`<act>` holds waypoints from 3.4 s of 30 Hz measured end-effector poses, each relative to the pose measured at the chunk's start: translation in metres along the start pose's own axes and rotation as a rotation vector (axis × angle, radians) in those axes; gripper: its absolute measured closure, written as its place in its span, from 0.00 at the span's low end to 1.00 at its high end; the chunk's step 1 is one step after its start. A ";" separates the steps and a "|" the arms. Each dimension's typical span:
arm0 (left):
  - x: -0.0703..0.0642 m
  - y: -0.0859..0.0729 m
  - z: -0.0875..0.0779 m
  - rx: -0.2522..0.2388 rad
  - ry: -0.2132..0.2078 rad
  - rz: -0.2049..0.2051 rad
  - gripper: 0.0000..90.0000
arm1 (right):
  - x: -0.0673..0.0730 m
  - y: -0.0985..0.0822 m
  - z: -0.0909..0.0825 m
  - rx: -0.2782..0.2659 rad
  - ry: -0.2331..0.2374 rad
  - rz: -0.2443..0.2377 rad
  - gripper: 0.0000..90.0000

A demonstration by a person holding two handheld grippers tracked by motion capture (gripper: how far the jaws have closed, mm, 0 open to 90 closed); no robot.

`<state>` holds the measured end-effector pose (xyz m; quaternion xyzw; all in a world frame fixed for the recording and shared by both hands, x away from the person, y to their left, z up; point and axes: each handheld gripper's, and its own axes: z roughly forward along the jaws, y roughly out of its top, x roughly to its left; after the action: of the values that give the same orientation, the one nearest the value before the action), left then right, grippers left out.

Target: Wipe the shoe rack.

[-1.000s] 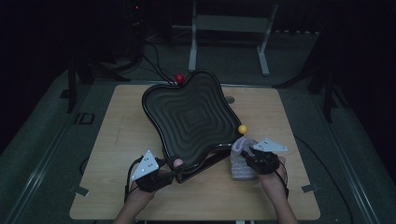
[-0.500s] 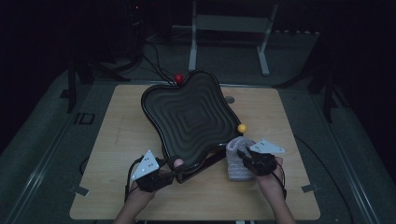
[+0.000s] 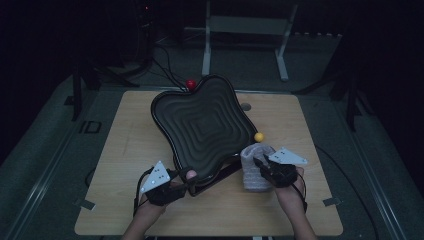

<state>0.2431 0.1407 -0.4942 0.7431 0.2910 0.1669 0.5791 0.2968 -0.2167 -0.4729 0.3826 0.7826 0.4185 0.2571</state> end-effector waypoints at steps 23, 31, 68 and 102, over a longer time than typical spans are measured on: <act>0.000 0.000 0.002 -0.002 -0.008 -0.005 0.67 | 0.019 -0.004 0.023 0.073 0.005 -0.051 0.79; 0.000 0.000 0.002 -0.006 -0.013 -0.004 0.67 | 0.025 0.001 0.022 0.040 -0.003 -0.060 0.79; -0.001 0.001 0.002 0.003 -0.025 -0.005 0.67 | 0.066 -0.003 0.046 0.088 0.141 -0.088 0.79; -0.002 0.002 0.002 0.011 -0.022 -0.012 0.67 | 0.103 0.003 0.019 0.032 0.189 -0.175 0.80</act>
<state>0.2432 0.1377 -0.4930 0.7462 0.2898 0.1535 0.5793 0.2523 -0.1233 -0.4890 0.2756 0.8403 0.4162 0.2117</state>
